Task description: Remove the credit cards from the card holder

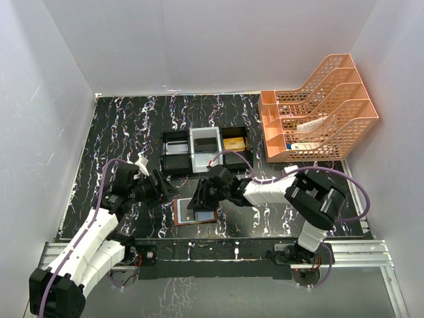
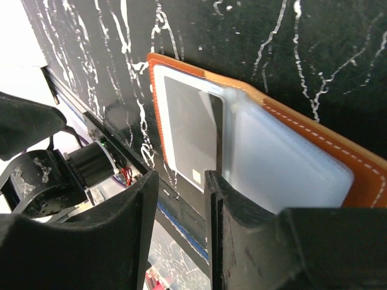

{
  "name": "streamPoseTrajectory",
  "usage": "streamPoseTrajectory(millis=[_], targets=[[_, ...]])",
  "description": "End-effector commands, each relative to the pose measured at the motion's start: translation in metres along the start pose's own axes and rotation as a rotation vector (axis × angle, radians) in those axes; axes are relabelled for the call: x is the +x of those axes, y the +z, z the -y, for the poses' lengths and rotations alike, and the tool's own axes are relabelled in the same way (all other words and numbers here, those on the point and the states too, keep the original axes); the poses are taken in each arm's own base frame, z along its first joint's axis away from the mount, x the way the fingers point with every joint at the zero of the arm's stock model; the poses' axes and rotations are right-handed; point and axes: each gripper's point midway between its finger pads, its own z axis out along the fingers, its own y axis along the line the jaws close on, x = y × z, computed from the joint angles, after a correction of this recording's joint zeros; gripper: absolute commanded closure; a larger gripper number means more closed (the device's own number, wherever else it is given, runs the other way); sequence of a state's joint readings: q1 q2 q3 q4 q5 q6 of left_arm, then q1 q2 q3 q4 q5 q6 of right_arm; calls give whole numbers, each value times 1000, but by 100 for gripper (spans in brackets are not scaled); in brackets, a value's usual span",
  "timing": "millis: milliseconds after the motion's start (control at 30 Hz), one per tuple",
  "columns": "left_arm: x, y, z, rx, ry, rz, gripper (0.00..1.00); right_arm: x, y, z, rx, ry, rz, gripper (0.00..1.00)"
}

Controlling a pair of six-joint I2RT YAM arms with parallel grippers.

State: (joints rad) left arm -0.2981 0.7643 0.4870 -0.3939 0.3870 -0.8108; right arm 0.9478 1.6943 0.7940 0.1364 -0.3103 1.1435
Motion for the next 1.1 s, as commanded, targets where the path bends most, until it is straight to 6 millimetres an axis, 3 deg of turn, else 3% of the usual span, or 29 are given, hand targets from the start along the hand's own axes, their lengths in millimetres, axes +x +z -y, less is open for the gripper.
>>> streamPoseTrajectory(millis=[0,267,767,1000,1067], targets=[[15,4,2,46,-3,-79,40,-5,4,-9,-38,15,4,67],[26,15,1,65,-26,-168,54,-10,1,0,-10,31,31,68],[35,36,-5,28,-40,-276,64,-9,6,21,54,77,27,72],[51,48,-18,-25,-36,-323,67,-9,6,25,53,92,19,74],[55,51,-24,-54,-34,-339,72,-8,6,24,52,94,17,74]])
